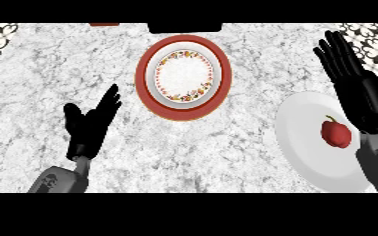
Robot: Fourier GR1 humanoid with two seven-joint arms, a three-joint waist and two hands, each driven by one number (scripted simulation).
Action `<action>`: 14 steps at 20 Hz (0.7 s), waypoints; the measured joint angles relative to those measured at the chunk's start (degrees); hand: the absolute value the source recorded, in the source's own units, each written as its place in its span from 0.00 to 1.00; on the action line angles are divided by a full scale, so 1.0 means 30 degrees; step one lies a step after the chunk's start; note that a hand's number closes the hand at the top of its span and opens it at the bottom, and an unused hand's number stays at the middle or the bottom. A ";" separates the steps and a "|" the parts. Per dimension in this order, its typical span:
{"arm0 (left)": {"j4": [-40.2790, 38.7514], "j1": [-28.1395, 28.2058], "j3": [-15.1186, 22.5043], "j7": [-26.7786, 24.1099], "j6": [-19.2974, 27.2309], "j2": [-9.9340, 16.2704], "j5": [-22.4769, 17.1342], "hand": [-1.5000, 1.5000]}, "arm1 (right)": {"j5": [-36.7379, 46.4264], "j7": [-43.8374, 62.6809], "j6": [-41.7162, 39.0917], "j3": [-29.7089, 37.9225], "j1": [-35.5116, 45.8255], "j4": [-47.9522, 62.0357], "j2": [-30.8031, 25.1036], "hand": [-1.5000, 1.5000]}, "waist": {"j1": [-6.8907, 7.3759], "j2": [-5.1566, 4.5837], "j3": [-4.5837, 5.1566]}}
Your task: Pick the bell pepper from the plate and place it in the plate
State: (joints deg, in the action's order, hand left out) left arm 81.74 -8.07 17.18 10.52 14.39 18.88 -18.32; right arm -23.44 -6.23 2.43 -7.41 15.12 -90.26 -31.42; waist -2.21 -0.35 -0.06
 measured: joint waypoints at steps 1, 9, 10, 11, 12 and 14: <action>-0.0027 -0.0056 -0.0039 -0.0034 0.0006 0.0134 0.0235 0.50 | -0.0180 -0.0127 0.0142 0.0469 -0.0404 -0.0162 -0.0004 0.00 | 0.0096 0.0033 0.0006; 0.0218 0.1461 -0.1418 -0.2681 0.0872 0.3641 0.2973 0.50 | 0.0961 -0.1609 0.7450 0.5582 -0.2371 0.0554 0.0889 0.00 | -0.0047 0.0379 0.0059; 0.0267 0.1675 -0.1490 -0.2935 0.0906 0.3857 0.3135 0.50 | 0.1522 -0.2083 0.8770 0.6089 -0.2635 0.0464 0.1148 0.00 | -0.0061 0.0407 0.0061; 0.0255 0.1898 -0.1601 -0.3253 0.0932 0.4011 0.3235 0.50 | 0.2028 -0.2712 1.0040 0.6453 -0.2948 0.0301 0.1676 0.00 | -0.0040 0.0410 0.0063; 0.0294 0.2128 -0.1671 -0.3527 0.1004 0.4149 0.3379 0.50 | 0.2485 -0.3389 1.1262 0.6719 -0.3225 0.0014 0.2337 0.00 | 0.0019 0.0413 0.0055; 0.0375 0.2602 -0.1712 -0.4061 0.1045 0.4304 0.3598 0.50 | 0.3372 -0.4705 1.3491 0.6872 -0.3807 -0.0992 0.3853 0.00 | 0.0127 0.0404 0.0051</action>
State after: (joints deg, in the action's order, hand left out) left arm 82.86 -0.27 12.05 -1.66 17.52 31.79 -7.53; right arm -13.33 -20.35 42.90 13.20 3.70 -93.24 -19.86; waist -1.83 0.86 0.09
